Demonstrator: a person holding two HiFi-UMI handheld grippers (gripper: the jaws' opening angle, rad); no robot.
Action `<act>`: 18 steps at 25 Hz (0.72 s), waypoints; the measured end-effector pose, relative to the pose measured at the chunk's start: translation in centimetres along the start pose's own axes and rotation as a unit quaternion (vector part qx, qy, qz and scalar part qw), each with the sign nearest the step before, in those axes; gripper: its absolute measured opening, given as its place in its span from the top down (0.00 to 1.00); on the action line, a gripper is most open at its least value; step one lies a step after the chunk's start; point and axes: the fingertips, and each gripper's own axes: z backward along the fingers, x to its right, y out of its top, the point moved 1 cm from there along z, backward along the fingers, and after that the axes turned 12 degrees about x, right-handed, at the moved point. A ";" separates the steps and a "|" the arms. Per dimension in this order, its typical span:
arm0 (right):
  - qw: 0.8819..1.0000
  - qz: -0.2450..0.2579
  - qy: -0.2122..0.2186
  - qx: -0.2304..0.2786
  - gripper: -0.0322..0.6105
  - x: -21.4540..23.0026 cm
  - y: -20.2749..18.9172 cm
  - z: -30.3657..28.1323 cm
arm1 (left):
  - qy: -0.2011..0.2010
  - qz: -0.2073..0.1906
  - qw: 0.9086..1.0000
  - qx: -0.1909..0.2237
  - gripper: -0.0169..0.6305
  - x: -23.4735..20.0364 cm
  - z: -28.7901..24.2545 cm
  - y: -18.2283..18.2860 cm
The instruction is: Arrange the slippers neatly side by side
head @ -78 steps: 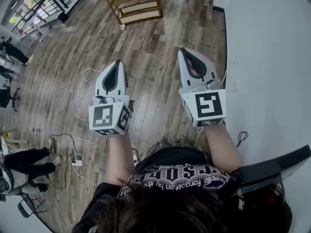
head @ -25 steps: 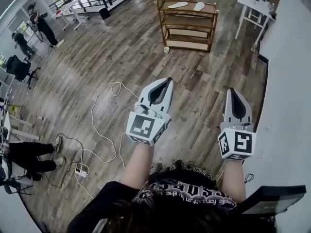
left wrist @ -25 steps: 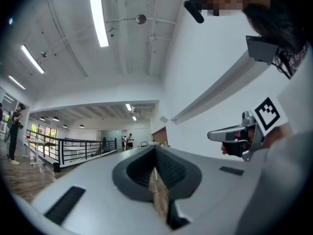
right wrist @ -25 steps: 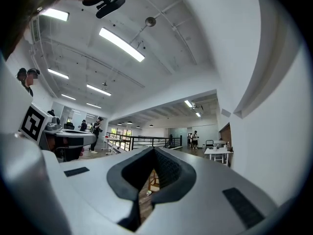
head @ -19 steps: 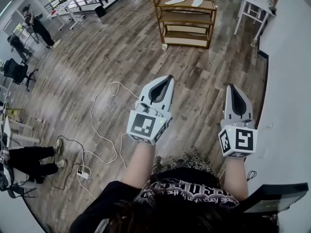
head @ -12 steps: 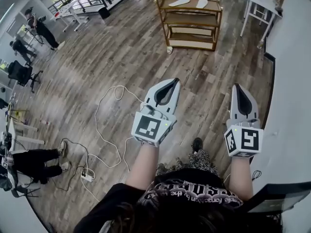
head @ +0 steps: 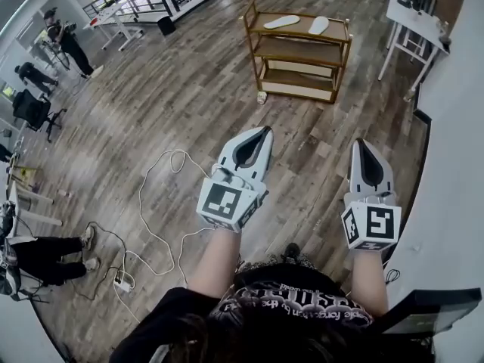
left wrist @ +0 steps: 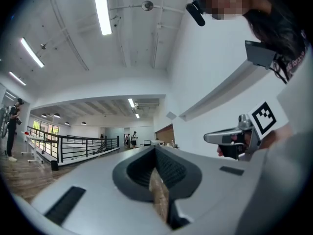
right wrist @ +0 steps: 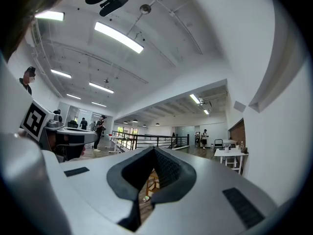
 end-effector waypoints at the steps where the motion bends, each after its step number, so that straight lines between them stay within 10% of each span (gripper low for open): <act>1: 1.000 -0.002 0.001 -0.002 0.95 0.5 -0.4 -0.8 | 0.008 0.007 1.000 0.000 0.99 -0.5 -0.7 -0.4; 18: 1.000 -0.012 -0.023 -0.005 0.95 6.0 -6.8 -18.8 | -0.062 0.009 0.998 -0.006 0.99 -10.1 -16.3 -7.4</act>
